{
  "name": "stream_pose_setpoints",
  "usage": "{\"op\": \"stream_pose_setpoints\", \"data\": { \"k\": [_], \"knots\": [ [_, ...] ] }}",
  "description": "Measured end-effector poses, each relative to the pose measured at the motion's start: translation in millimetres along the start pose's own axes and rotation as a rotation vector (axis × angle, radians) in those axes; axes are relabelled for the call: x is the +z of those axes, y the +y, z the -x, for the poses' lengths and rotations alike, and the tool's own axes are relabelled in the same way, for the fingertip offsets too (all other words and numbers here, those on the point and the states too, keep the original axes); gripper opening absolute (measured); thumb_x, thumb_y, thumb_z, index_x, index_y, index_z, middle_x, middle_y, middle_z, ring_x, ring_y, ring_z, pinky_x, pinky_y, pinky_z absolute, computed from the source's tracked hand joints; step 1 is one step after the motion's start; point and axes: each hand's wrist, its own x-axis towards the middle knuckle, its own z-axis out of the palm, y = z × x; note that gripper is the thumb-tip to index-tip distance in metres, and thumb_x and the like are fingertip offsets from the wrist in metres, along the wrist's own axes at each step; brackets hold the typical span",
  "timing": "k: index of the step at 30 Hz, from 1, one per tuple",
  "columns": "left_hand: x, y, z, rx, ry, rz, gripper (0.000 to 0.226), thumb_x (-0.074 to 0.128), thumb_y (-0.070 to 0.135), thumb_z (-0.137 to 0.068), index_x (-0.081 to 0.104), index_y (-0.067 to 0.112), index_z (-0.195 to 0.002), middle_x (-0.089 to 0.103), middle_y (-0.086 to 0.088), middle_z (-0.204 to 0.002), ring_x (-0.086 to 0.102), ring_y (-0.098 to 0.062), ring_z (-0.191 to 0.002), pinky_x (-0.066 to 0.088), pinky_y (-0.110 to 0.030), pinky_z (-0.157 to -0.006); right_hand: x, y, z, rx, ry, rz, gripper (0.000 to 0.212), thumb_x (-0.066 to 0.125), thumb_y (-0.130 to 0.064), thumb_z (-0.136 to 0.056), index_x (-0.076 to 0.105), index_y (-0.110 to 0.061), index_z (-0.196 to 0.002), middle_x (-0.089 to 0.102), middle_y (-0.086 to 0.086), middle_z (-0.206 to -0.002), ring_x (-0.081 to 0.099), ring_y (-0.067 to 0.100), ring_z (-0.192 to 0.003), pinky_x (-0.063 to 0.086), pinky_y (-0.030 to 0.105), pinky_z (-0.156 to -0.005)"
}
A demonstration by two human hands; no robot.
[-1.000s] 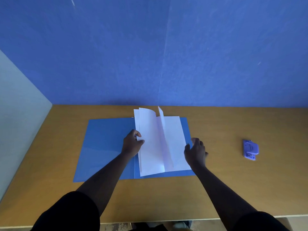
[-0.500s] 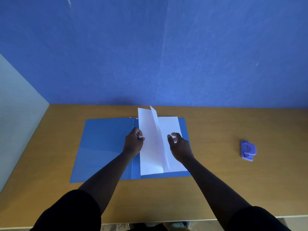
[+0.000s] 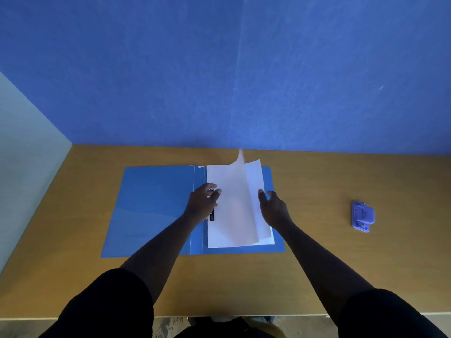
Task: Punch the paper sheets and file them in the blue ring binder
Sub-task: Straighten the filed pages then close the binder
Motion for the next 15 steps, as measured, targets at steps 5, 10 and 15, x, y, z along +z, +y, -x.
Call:
{"op": "stream_pose_setpoints", "data": {
  "k": [5, 10, 15],
  "knots": [
    [2.5, -11.8, 3.8, -0.039, -0.034, -0.283, 0.033, 0.053, 0.011, -0.09, 0.065, 0.006, -0.12, 0.066, -0.011, -0.123, 0.061, -0.024, -0.114, 0.042, -0.023, -0.086, 0.4, 17.3, -13.3, 0.031, -0.032, 0.067, 0.062, 0.018, -0.057, -0.099, 0.051, -0.007, -0.086, 0.053, 0.008, -0.079, 0.058, 0.028, -0.083, 0.037, 0.028, -0.072],
    [7.8, -26.8, 7.8, -0.026, -0.209, -0.524, 0.055, 0.057, 0.016, -0.089, 0.045, 0.011, -0.143, 0.05, -0.01, -0.143, 0.047, -0.029, -0.132, 0.042, -0.04, -0.105, -0.1, 32.3, -10.8, 0.053, -0.086, 0.145, 0.049, 0.048, -0.03, -0.097, 0.048, -0.001, -0.137, 0.062, 0.017, -0.126, 0.058, 0.032, -0.119, 0.045, 0.031, -0.095],
    [19.6, -33.1, 8.5, 0.004, -0.329, -0.705, 0.051, 0.055, 0.019, -0.09, 0.045, 0.008, -0.14, 0.042, -0.006, -0.146, 0.047, -0.028, -0.129, 0.043, -0.042, -0.103, 6.0, 42.1, -5.5, 0.005, -0.103, 0.251, 0.049, 0.05, -0.017, -0.089, 0.045, -0.003, -0.136, 0.057, 0.016, -0.133, 0.056, 0.031, -0.118, 0.051, 0.037, -0.093]
  ]
}}
